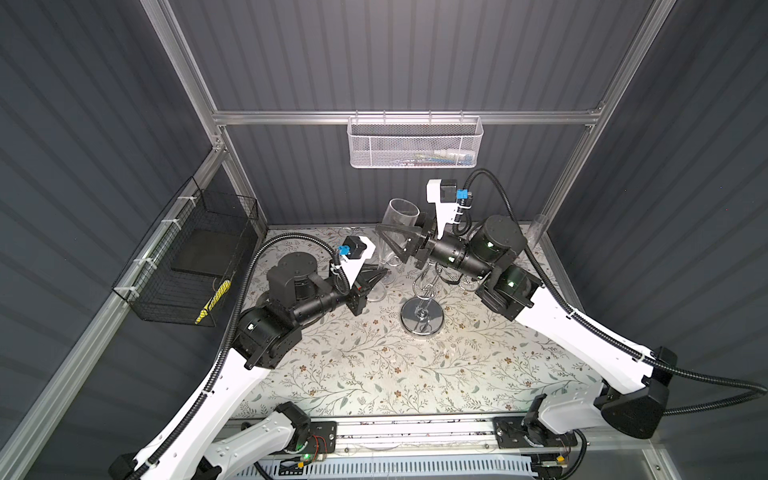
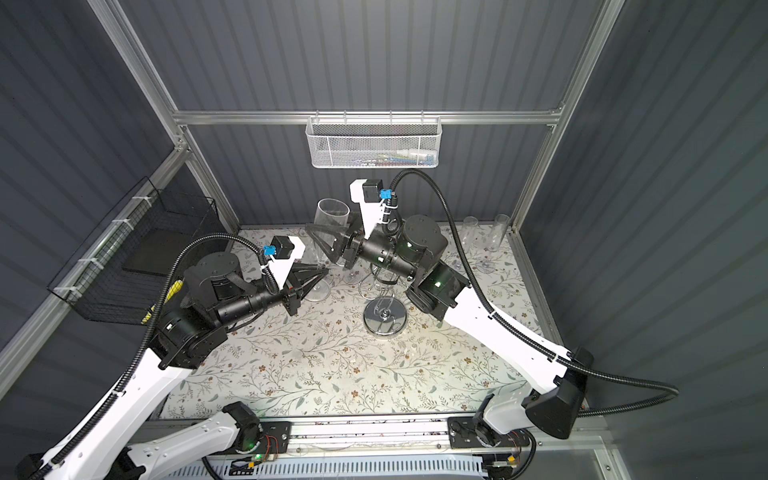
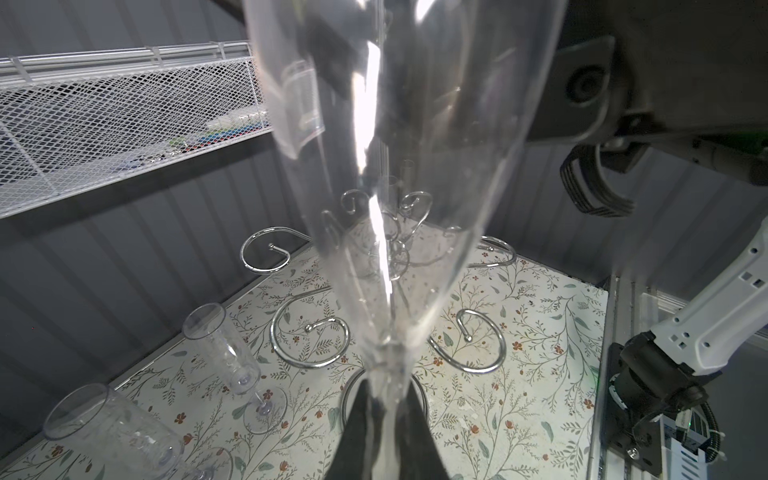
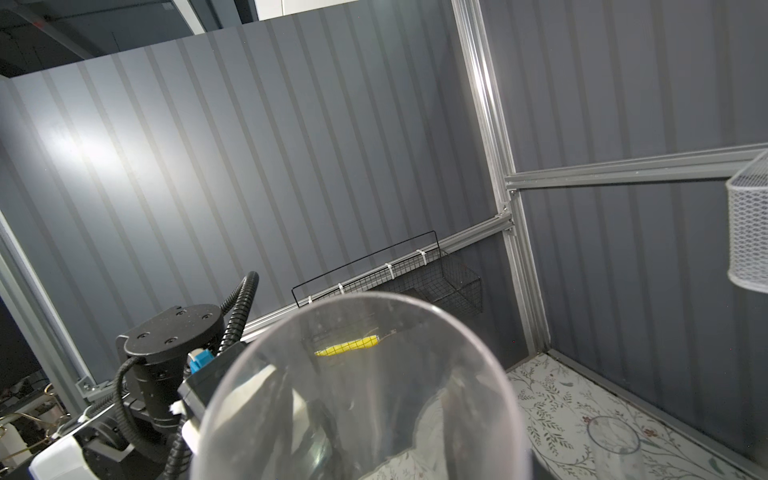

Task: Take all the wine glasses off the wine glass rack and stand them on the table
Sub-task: 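Close the right gripper on the flute bowl while the left gripper opens and withdraws, then carry the flute with the right gripper down toward the table beside the right arm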

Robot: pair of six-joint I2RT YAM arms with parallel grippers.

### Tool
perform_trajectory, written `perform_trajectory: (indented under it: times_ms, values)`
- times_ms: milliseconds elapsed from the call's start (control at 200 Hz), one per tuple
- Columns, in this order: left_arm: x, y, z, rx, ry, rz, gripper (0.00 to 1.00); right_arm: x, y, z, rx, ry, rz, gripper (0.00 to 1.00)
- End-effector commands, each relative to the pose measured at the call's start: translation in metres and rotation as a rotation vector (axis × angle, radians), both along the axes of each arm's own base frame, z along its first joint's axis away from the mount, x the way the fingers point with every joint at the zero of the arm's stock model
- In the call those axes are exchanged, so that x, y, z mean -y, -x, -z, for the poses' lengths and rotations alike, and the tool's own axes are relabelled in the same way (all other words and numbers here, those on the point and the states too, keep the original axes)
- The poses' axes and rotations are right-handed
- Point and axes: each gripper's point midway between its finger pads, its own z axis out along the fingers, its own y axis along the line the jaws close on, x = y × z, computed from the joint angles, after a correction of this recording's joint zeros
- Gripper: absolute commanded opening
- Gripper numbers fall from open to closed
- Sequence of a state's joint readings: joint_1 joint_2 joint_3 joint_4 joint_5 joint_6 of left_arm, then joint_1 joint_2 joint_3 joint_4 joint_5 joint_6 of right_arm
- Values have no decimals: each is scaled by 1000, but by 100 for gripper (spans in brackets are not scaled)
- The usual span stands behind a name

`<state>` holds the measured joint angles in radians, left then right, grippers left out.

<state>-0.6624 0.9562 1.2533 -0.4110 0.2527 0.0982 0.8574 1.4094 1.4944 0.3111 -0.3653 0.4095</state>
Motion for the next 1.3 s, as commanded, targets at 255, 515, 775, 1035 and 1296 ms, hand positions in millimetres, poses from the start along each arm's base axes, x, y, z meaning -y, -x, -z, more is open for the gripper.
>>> perform_trajectory:
  times_ms: [255,515,775,1035,1296]
  values:
    - [-9,3,-8,43,21,-36,38,6,10,-20,66,-65,-9,54]
    - [-25,5,-17,64,71,-108,80,17,21,-37,151,-60,10,53]
    - [-63,3,-24,81,195,-298,87,46,34,-67,327,19,134,53]
    - [-82,8,-22,65,254,-371,88,101,34,-90,466,82,367,52]
    - [-84,1,-14,13,299,-408,89,162,32,-93,529,151,613,51]
